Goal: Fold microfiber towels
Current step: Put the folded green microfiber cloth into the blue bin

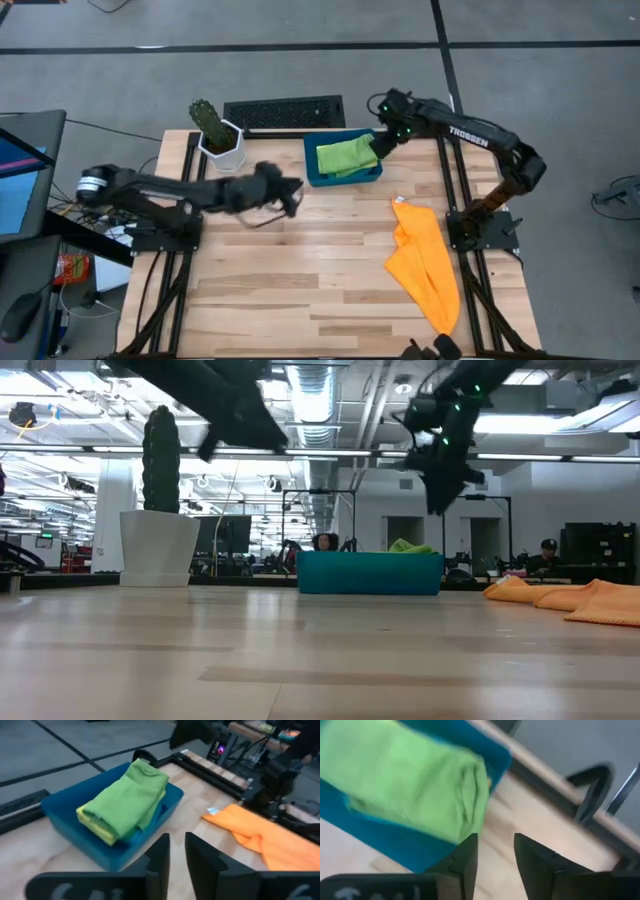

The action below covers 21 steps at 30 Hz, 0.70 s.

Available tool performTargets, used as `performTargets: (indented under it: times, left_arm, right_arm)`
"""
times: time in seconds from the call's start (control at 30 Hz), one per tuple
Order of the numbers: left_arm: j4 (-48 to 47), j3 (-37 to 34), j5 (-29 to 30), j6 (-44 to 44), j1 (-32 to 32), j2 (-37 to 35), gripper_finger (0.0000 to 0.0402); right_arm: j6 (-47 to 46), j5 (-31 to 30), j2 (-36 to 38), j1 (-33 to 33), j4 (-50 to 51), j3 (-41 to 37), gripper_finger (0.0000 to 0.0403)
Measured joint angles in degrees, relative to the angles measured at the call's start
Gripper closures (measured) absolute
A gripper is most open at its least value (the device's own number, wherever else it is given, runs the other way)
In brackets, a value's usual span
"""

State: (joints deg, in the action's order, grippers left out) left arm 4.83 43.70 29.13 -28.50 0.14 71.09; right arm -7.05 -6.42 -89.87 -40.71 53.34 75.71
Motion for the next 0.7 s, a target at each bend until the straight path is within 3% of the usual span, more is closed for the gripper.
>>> performTargets:
  times: [0.1,0.23,0.47,0.57,0.7]
  left_arm:
    - [3.8,3.6,-9.4,4.8,8.0,6.1,0.0378]
    - [3.3,13.8,-23.6,9.4,17.9,15.5,0.0398]
    - [-7.4,29.9,-39.2,10.9,26.3,34.2,0.0401]
    - [-13.1,34.8,-41.9,11.6,27.1,39.1,0.0401]
    - [-18.2,38.7,-38.6,14.5,27.2,41.4,0.0401]
  right_arm:
    - [-1.1,1.9,1.1,-1.6,-2.8,-5.7,0.0256]
    - [-3.5,6.5,2.0,-3.5,-9.9,-10.9,0.0252]
    - [-3.8,6.5,0.1,-3.7,-14.8,-13.8,0.0261]
    - [-3.6,7.1,-0.9,-3.2,-17.0,-14.5,0.0271]
    - [-3.6,7.9,-2.8,-0.8,-19.1,-14.5,0.0281]
